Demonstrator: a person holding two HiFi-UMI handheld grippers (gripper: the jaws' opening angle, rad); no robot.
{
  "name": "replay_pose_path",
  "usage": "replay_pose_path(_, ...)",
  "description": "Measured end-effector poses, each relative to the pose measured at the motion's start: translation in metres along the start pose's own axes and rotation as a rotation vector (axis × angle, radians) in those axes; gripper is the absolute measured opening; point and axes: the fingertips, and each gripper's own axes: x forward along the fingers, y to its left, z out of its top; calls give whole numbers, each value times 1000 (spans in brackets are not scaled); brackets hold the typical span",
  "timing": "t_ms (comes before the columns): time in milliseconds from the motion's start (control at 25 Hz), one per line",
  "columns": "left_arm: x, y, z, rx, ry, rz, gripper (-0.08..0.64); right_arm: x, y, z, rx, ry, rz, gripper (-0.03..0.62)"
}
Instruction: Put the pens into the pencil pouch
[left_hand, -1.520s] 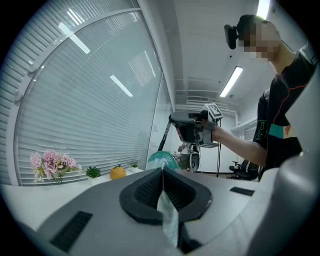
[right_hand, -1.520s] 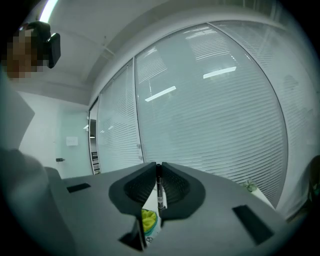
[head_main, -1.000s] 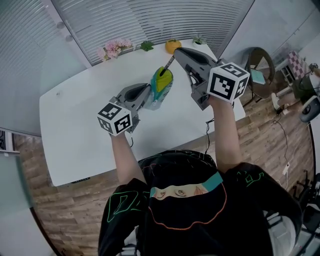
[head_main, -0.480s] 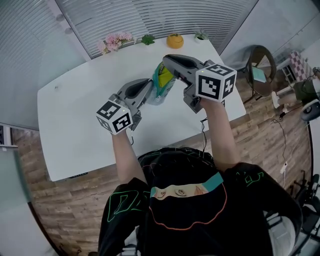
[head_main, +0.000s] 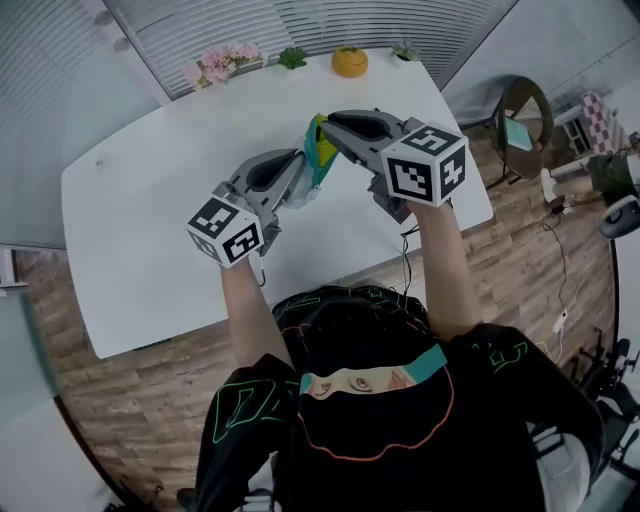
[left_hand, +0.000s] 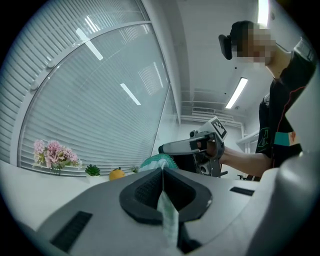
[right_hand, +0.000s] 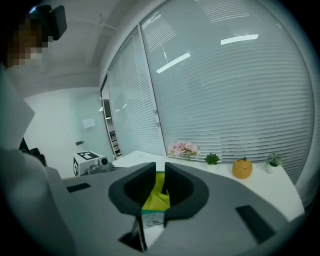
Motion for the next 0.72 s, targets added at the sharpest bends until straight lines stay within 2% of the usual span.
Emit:
replay_pose_path(160,1,-4,-16,-15,39,-15,5,-19,-29,-1,62,-50,-101,41)
replay_pose_path(360,11,0,-24,-27,57,-54,5,-43,-85,-22,136,-31,-262,41)
replay_pose_path(560,29,14,-27,-29,75,-102,5,-57,-140,-54,171,74,-391,41)
replay_pose_path(720,40,22,-30,-27,100,-133,5,-59,-171,-73,196,172,-432,41)
